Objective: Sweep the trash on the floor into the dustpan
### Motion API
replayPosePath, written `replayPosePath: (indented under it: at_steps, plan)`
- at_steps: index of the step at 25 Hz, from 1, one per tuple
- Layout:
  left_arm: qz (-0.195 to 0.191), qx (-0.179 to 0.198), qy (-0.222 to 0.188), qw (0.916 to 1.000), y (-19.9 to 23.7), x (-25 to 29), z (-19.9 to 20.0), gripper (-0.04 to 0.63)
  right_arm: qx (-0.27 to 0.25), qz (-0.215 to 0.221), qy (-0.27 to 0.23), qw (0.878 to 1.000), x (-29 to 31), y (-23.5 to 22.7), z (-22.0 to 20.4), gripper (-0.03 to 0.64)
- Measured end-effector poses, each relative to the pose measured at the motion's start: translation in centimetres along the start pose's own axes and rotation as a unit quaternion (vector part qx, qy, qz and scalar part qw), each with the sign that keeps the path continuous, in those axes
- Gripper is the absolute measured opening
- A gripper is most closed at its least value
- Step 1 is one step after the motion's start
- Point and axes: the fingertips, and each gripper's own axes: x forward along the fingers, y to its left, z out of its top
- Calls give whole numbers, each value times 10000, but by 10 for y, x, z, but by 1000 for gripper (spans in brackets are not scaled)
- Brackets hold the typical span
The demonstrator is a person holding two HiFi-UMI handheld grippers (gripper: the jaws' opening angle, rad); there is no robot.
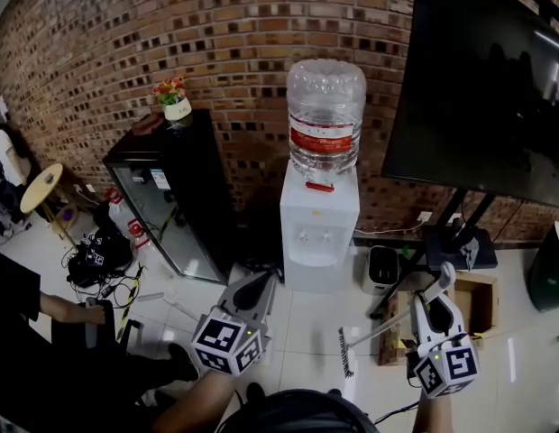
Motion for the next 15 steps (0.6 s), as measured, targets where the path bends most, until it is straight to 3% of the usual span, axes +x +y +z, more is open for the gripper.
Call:
replayPosePath:
  at_steps: [15]
  plan:
    - [45, 82, 74, 9999, -1, -10, 3, 5, 16, 56, -47, 10000, -2, 5, 6, 124]
